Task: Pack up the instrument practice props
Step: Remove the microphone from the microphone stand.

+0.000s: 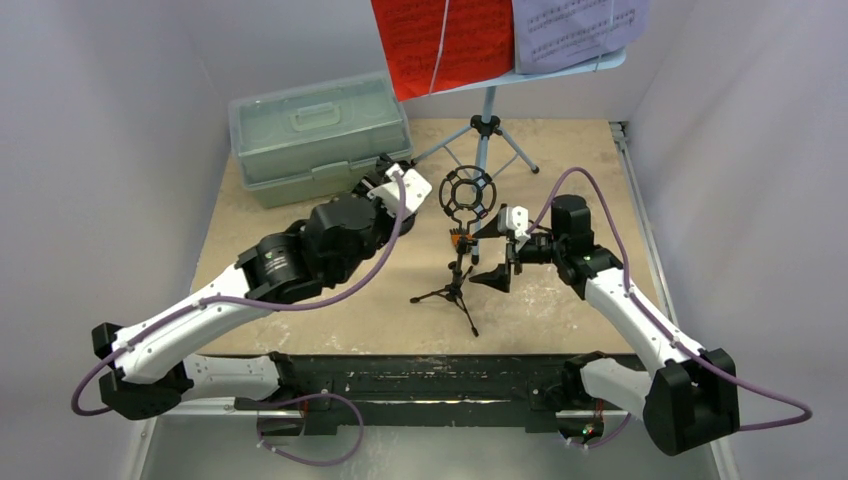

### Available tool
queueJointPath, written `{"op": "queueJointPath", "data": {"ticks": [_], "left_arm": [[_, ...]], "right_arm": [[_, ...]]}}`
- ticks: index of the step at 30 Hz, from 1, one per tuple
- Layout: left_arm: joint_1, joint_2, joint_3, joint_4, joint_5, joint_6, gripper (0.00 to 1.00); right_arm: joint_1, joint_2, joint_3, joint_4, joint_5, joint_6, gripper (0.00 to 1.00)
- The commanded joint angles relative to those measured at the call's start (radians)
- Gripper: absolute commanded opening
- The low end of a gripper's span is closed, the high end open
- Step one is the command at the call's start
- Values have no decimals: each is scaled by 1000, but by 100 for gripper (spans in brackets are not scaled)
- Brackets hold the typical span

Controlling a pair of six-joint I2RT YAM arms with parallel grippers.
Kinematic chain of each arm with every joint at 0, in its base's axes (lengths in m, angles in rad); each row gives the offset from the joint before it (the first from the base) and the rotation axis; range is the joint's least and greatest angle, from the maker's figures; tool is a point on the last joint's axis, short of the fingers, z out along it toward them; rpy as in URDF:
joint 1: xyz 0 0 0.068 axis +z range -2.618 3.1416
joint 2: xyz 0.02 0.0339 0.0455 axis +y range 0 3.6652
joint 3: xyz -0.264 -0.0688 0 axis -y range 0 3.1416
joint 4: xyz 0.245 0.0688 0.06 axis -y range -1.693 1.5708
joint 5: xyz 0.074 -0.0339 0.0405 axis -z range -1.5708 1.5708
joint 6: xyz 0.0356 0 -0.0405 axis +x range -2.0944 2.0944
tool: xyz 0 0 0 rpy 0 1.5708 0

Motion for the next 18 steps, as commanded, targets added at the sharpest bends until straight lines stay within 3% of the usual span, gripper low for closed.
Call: {"op": "queueJointPath", "data": {"ticks": [1,10,18], "left_arm": [[60,-4,-21,-98,-96,-77,0],[363,-6,-221,-62,150,-213,0],[499,31,-290,-49,210,-263,0]], "right_arm": [[-12,-22,39,-50,-6,-52,99],[-25,-22,45,-67,4,-57,99],[-30,-19,46,-72,7,-58,99]]}}
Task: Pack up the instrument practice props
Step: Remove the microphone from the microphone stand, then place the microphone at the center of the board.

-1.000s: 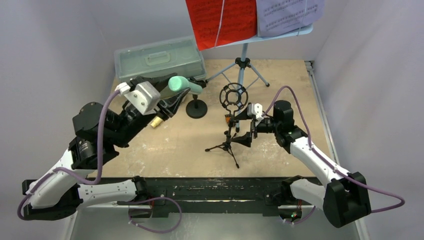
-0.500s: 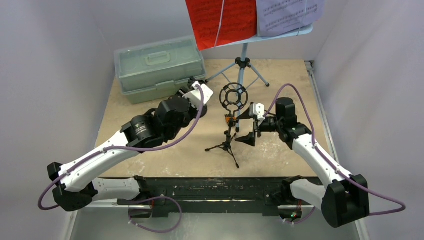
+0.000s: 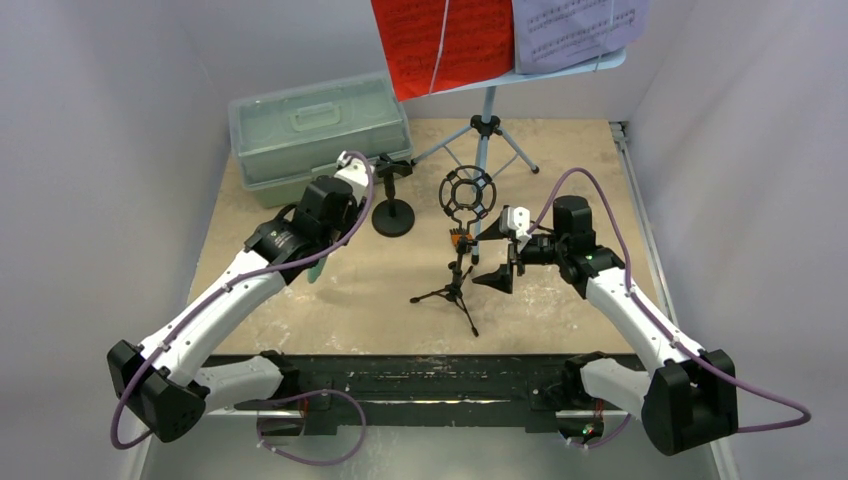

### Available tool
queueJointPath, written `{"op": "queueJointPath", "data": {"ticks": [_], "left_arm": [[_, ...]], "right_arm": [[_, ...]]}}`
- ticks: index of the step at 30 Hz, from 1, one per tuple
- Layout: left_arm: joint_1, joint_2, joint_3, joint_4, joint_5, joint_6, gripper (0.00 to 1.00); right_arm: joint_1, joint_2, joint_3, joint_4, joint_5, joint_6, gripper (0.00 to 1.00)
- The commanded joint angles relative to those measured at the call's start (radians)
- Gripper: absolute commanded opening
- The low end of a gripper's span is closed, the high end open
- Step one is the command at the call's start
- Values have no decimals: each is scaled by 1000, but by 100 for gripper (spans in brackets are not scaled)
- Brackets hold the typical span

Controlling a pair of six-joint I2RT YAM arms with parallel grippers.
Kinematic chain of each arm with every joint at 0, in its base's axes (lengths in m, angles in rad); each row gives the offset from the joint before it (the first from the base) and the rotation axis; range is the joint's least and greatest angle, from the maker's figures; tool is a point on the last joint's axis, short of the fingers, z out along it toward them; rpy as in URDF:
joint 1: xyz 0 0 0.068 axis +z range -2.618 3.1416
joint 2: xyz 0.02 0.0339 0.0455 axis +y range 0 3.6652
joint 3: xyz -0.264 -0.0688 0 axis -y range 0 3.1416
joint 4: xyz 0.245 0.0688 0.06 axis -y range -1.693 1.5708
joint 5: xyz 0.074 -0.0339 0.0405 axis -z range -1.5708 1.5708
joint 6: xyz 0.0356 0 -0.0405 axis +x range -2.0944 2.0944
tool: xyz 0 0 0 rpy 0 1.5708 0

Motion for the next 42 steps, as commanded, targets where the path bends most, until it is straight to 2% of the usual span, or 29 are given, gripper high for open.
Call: {"op": "queueJointPath", "data": {"ticks": [1,14,19,28,42], "left_arm": [[64,9,-31,59,60,-49,0],[182,156,-96,223,58,-67,0],[230,235,-99,305,80,-75,8],[338,356,-94,426,280,-111,10],[366,570,-3,460,458,-139,15]], "right_arm": [[-5,-18,46,-6,5,-18,99],[-6,-22,50,-26,-5,-29,99],[-5,-17,56,-41,-12,-42,99],[-4,-13,56,-46,-23,-46,99],[-6,-10,57,-52,-24,-49,99]]}}
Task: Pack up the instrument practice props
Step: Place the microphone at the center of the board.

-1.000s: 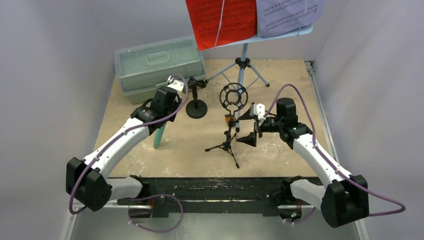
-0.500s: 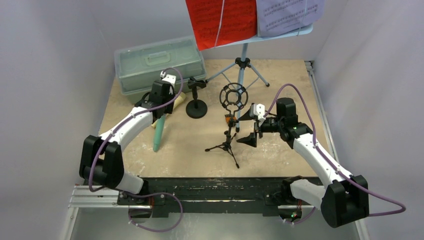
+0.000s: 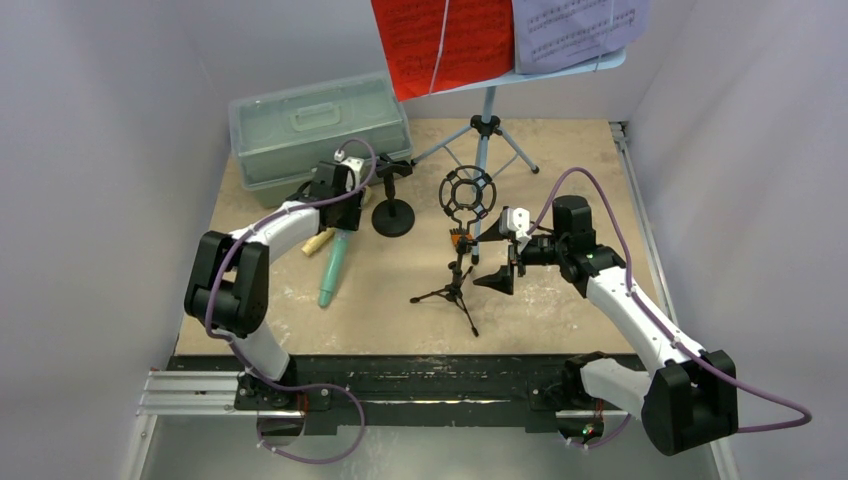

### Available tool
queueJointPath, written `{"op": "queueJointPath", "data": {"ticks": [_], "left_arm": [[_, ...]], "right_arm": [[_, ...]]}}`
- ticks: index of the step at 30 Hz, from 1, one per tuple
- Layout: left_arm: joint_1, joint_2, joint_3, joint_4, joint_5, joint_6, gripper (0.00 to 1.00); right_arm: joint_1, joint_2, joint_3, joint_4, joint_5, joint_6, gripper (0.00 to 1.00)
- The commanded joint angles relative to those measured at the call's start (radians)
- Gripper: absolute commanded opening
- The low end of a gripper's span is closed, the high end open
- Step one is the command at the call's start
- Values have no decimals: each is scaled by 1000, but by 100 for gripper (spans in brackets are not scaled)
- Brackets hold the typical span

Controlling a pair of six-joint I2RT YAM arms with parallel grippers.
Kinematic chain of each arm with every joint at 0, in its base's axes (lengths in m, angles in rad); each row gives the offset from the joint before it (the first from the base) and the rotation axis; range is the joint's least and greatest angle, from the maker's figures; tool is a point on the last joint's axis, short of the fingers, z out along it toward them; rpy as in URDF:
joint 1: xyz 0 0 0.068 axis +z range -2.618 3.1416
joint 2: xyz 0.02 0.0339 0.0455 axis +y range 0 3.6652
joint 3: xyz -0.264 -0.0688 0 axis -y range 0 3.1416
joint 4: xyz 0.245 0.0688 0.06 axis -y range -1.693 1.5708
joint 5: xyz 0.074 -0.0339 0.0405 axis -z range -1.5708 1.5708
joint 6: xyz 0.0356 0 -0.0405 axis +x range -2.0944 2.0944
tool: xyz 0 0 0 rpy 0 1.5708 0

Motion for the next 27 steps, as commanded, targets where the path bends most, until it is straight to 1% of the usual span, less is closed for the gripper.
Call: {"op": "queueJointPath", "data": {"ticks": [1,4,7,14,17,22,25,27], "left_arm": [[8,39,66,56,85,-31,17],[8,54,71,61,93,-40,25],[8,57,71,61,91,-42,38],[8,38,76,46,85,-52,63],[8,19,75,41,81,-55,69],[8,-42,75,11,68,-54,72],[8,-144,27,20,79,-68,78],[8,-223,-19,40,93,-84,84]], "right_arm": [[-4,-9,43,-5,-18,-16,99],[-6,-8,43,-6,-17,-19,99],[-4,-6,45,-8,-17,-20,99],[-4,2,48,-21,-20,-26,99],[-4,3,49,-24,-20,-30,99],[-4,3,52,-38,-19,-43,99],[-6,3,62,-68,-11,-73,99],[-5,6,72,-98,-8,-108,99]]}}
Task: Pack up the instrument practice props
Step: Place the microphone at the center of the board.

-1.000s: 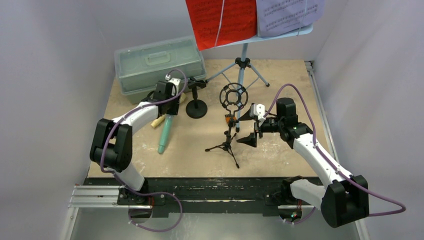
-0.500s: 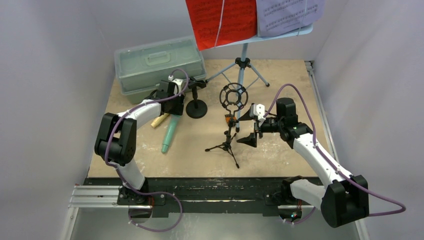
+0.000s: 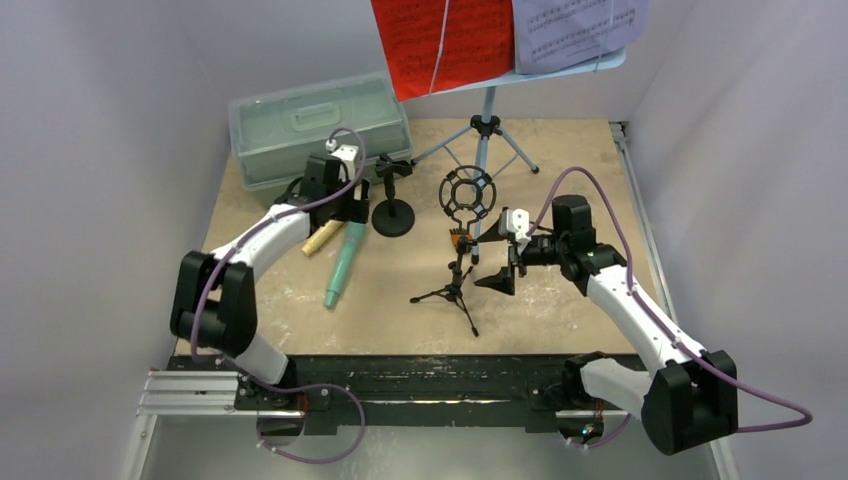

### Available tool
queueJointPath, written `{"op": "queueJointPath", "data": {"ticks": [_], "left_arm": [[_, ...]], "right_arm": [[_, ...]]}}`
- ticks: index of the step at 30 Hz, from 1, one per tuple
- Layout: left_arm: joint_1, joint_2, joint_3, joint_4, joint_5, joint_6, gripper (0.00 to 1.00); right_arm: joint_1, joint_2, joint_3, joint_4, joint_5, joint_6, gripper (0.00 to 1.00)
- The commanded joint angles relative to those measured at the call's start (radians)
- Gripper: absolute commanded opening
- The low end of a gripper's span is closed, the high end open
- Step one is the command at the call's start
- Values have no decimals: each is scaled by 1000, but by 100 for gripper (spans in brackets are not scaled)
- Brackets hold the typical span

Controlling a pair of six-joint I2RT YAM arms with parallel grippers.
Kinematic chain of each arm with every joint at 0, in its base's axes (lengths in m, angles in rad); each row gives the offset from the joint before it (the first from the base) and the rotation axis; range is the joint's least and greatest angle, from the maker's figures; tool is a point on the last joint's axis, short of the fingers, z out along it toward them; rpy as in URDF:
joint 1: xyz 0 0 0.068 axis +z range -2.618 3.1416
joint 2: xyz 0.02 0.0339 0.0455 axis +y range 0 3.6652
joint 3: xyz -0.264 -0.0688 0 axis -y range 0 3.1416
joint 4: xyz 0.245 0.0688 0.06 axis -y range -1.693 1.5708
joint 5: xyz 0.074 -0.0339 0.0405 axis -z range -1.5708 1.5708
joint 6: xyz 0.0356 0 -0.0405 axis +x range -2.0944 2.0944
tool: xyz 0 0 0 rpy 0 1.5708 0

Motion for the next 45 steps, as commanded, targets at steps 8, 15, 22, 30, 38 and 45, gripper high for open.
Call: {"op": "queueJointPath", "data": {"ticks": [8,15,22,30,38,45], "left_arm": [[8,-460,-225,116,184,-180,100],[8,-642,-371,182,376,-314,100],[6,-736,-507,261,524,-390,100],[-187,-780,-581,335,431,-423,100],[-301,-858,-677,409,390,-433,100],[-409,-872,-756,574,349,-459,100]], "right_arm": [[-14,17,115,-250,-18,-241,99],[-48,-23,126,-339,-19,-306,99],[-56,-94,101,-409,4,-331,99],[-72,-144,74,-441,17,-259,99],[-95,-157,61,-423,33,-237,99],[-98,-154,50,-430,13,-241,99]]}}
